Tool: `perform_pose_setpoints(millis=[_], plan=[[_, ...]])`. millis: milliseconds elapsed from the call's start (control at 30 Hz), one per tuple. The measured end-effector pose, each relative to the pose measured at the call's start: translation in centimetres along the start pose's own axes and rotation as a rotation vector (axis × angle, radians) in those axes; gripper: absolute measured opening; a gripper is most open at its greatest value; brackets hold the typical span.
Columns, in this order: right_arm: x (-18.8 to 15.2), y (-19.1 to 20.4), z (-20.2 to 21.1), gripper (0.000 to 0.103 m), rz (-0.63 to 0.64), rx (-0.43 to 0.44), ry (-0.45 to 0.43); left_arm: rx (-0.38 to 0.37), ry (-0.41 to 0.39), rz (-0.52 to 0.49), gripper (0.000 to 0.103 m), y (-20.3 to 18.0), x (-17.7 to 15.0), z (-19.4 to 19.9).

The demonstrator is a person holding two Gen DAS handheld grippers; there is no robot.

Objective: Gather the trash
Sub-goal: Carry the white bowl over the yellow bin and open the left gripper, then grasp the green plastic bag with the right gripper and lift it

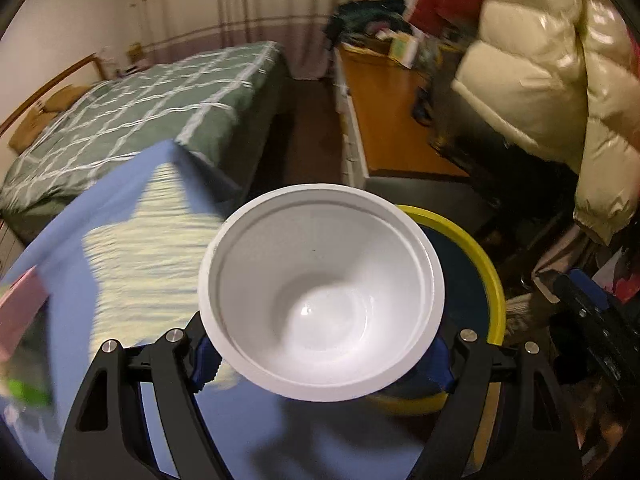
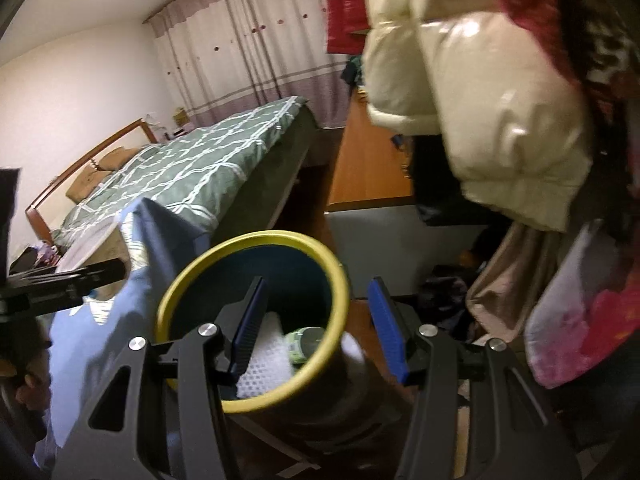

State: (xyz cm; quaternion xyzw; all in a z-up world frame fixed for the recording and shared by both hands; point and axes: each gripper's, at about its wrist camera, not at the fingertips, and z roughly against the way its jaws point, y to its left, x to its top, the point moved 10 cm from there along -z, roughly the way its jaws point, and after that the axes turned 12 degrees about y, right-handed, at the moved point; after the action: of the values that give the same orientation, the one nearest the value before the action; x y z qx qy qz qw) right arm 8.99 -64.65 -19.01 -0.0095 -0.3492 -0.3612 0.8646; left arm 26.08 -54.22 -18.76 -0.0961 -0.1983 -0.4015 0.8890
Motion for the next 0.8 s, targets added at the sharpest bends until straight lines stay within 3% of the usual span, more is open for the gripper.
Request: perform_pose_setpoints(millis=[233, 400, 533, 800], plan=[[-0.3, -2.5, 0.8, 0.051, -0.03, -0.025, 0.0, -0.064, 0.094, -0.056, 0.079, -5.4, 1.4, -5.1], [-0.3, -2.7, 1.0, 0.052, -0.034, -0.022, -0.01, -0.072, 0.1, -0.041, 0.088, -5.3, 0.4, -5.3], [-0.8, -2.0, 1.0, 0.052, -0.026, -0.009, -0.002, -0.093, 0.069, -0.006, 0.09, -2.8, -1.4, -2.5], [-1.2, 1.6, 0.5, 0.053, 0.029, 0.012, 0.021, -0.071, -0.088, 0.072, 0.093, 6.1, -7.4, 6.2]])
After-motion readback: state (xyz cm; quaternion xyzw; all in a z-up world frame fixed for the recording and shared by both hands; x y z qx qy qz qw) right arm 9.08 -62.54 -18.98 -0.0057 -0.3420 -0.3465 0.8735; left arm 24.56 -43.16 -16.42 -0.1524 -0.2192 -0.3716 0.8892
